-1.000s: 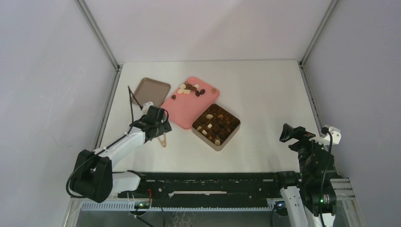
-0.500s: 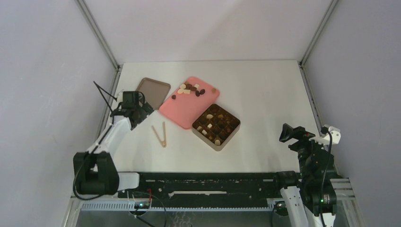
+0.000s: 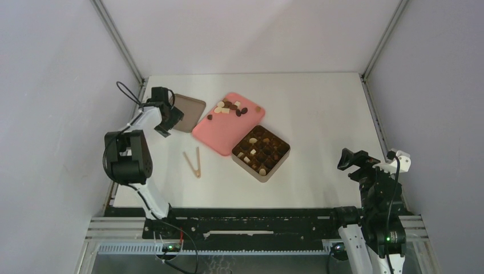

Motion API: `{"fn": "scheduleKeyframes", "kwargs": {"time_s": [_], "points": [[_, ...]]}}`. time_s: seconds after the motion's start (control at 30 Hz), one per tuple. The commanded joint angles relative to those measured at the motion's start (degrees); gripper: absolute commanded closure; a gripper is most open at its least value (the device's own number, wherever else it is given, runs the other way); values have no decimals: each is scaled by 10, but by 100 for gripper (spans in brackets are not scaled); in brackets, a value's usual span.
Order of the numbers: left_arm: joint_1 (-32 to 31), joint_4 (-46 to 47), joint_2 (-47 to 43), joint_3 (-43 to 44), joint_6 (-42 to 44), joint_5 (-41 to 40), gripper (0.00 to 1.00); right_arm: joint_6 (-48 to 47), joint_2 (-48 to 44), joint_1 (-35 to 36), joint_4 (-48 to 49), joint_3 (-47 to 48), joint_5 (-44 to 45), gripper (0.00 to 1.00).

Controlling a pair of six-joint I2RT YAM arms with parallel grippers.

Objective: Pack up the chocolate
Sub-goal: Pick up the box lid from the center of the board.

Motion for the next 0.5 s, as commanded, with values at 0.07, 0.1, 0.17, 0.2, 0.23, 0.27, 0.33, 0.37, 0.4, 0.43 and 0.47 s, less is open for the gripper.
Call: {"fn": "scheduleKeyframes", "kwargs": {"time_s": [0.07, 0.1, 0.17, 0.2, 0.23, 0.27, 0.33, 0.37, 0.4, 0.43, 0.47], "points": [[2, -31, 66, 87, -46, 20, 22, -3, 11, 3, 18, -2, 17, 6], [2, -36, 78, 97, -49, 21, 25, -2, 11, 3, 18, -2, 18, 6], [2, -46, 100, 114, -53, 28, 27, -2, 11, 3, 17, -2, 21, 6], [1, -50, 107, 122, -54, 28, 29, -2, 11, 2, 18, -2, 21, 6], [1, -56, 113, 128, -54, 27, 32, -2, 12, 3, 17, -2, 22, 6], [1, -62, 121, 136, -54, 25, 34, -1, 13, 3, 17, -2, 22, 6], [1, -81, 136, 153, -52, 20, 39, -1, 14, 3, 17, -2, 22, 6], [1, -93, 145, 163, -51, 17, 41, -1, 14, 2, 17, -2, 23, 6], [1, -105, 153, 172, -49, 16, 43, -2, 13, 2, 17, -2, 23, 6], [2, -118, 162, 182, -47, 12, 45, -2, 14, 2, 17, -2, 24, 6], [1, -130, 169, 190, -44, 9, 47, -1, 14, 2, 17, -2, 24, 6]]}}
